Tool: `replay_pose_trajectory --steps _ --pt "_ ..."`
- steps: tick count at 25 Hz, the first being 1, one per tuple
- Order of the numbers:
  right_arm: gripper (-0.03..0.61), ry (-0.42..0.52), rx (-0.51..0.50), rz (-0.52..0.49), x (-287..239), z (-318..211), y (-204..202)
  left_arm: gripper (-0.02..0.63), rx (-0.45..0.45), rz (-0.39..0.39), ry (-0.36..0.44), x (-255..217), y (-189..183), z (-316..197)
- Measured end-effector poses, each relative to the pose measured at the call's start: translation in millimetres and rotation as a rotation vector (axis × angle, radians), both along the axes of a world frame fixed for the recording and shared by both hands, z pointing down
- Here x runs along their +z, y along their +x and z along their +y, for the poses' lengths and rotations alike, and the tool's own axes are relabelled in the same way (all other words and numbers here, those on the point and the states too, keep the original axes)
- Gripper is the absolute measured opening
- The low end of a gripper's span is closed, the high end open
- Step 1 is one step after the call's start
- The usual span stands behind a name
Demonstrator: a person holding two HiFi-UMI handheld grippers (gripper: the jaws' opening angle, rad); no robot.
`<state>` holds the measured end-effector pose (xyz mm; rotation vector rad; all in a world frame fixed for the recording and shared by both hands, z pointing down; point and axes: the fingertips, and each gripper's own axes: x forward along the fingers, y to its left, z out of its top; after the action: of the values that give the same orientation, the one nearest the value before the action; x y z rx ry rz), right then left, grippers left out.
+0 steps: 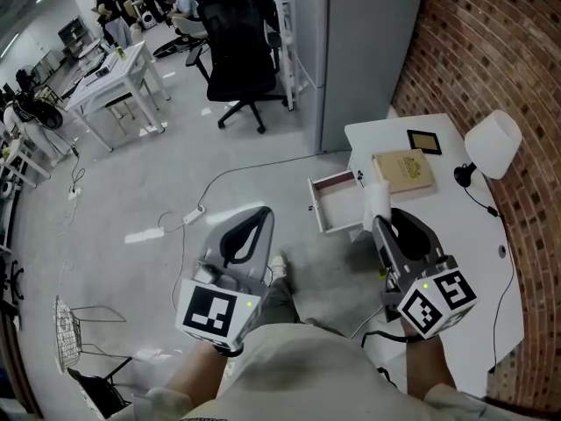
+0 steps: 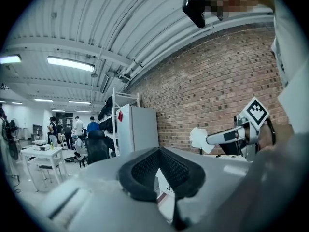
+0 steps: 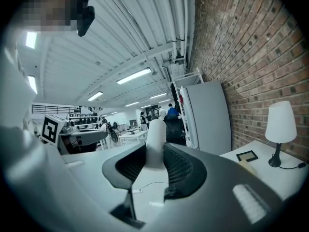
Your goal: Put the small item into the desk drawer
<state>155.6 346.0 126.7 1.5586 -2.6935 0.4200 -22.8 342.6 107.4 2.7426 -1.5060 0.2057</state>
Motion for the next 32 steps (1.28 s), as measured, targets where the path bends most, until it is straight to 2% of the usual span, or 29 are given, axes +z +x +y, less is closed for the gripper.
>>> replay_pose_trajectory --steps 9,12,16,22,26,30,32 --pt "0.123 -0.067 0.022 0.03 31 -94 -23 0.003 0.007 0.006 -0.038 26 -27 -99" --pt "0.123 -0.111 0.048 0.04 49 -137 -31 0.003 0.037 0.027 -0.081 41 -33 -144" --pt "0.123 -0.148 0.055 0.124 77 -202 -47 0.003 0.096 0.025 -0.125 62 -39 -212" --pt "0.123 -0.268 0.085 0.166 142 -295 -63 0.003 0.165 0.022 -0.181 111 -46 -308" --pt "0.123 -0.358 0.108 0.175 190 -345 -63 0.003 0.241 -0.032 -0.211 149 -43 -354" --pt "0.123 -0.443 0.131 0.181 244 -382 -54 0.003 0.236 -0.032 -0.215 181 -34 -393" --pt "0.123 -0.489 0.14 0.177 274 -396 -51 0.003 0.225 -0.034 -0.243 202 -30 -407"
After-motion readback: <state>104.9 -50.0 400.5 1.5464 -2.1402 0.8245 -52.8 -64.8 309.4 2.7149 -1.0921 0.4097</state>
